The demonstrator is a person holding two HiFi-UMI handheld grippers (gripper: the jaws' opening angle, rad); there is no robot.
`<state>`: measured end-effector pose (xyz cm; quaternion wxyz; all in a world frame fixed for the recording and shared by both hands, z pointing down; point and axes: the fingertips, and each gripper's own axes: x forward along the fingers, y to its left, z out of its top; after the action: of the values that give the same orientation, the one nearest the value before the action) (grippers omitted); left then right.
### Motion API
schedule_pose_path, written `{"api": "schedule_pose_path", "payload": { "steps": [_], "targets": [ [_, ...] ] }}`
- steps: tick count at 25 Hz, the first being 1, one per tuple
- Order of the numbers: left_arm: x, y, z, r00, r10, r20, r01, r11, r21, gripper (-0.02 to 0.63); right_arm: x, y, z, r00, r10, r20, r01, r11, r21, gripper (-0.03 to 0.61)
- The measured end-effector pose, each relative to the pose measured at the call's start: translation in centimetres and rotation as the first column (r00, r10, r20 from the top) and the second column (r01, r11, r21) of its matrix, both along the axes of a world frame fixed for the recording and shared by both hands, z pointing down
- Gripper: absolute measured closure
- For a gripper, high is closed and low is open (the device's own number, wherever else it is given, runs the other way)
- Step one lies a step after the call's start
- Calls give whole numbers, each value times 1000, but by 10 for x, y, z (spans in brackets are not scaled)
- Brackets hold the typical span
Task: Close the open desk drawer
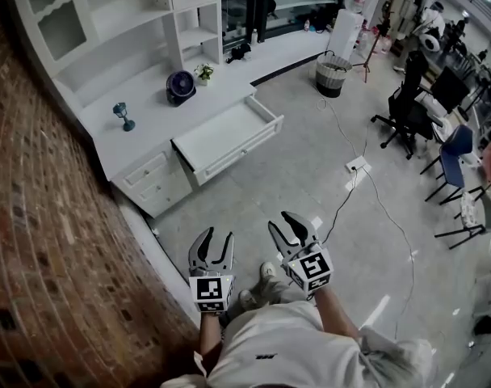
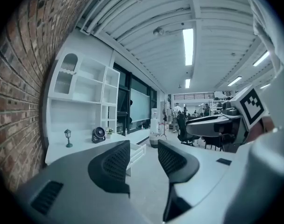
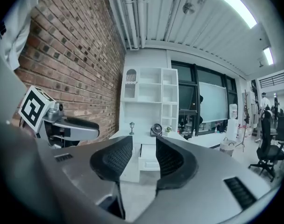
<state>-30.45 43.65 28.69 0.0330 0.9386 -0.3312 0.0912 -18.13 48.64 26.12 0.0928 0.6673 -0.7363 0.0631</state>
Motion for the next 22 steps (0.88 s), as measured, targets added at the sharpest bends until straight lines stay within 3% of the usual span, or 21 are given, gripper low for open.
{"api": "schedule_pose_path", "payload": {
  "steps": [8,22],
  "targets": [
    [23,-27,8,1000,-12,15,12,1000,-3,415,21,-30,15,1000,-16,26,17,1000,-12,431],
    [101,-87,12,995,-76,66,77,997,-13,416,104,-102,21,993,-92,76,93,996,-10,431]
  ]
}}
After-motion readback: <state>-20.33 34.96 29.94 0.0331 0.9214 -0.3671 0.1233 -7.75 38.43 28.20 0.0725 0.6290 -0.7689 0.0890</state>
